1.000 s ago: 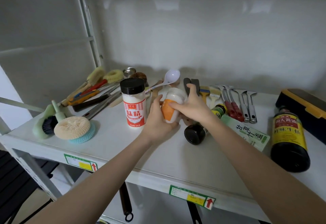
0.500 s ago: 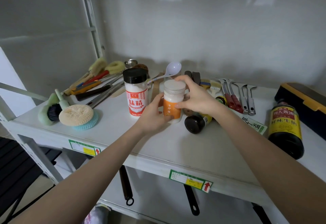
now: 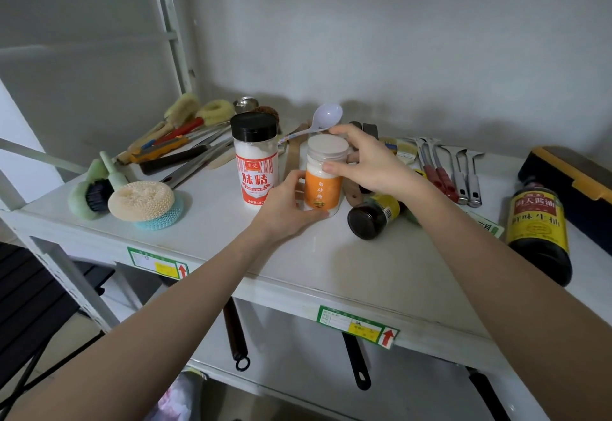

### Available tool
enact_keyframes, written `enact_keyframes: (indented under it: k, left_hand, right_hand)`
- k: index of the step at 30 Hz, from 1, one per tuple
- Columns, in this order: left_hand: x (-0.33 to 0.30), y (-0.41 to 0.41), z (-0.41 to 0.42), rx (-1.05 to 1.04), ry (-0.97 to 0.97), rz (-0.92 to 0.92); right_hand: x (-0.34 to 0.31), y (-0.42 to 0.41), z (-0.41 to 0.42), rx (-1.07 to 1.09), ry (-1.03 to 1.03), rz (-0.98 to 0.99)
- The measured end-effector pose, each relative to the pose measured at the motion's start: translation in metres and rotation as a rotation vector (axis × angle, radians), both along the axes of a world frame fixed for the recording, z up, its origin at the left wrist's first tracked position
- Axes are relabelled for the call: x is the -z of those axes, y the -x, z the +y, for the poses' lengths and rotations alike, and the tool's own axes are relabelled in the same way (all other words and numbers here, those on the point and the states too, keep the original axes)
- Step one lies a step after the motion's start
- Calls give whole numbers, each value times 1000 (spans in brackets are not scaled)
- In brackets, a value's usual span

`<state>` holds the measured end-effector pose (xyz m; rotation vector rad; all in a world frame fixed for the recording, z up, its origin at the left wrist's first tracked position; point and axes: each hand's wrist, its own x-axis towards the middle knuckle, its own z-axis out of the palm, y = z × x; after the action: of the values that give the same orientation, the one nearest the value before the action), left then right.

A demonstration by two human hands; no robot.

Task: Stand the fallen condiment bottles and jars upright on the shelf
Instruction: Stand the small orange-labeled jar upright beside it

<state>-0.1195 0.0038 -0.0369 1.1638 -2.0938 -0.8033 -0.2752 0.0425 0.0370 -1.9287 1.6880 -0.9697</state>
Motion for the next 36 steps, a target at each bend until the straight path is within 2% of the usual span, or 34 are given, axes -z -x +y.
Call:
enact_keyframes:
  k: [8,16,20,28,34,36]
  left_hand:
    - [0,2,2,-38,12,21]
    - [-1,7,8,-50,-15,-2]
    - [-4,7,11,-45,-37,24]
    - [-26,0,18,64,48,246]
    - [-62,0,38,-89,259,337]
    - [-72,4,49,-82,334,364]
  right_hand:
    - [-1,-2,1,-25,-65,-85]
    - [-2,-2,4,-46,-113,-75]
    - [-3,-2,9,-44,-70,-72]
    - [-9,2,21,6,-3,-94]
    - [-23,13,43,85,64,-120]
    - [-25,20,49,130,81,-110]
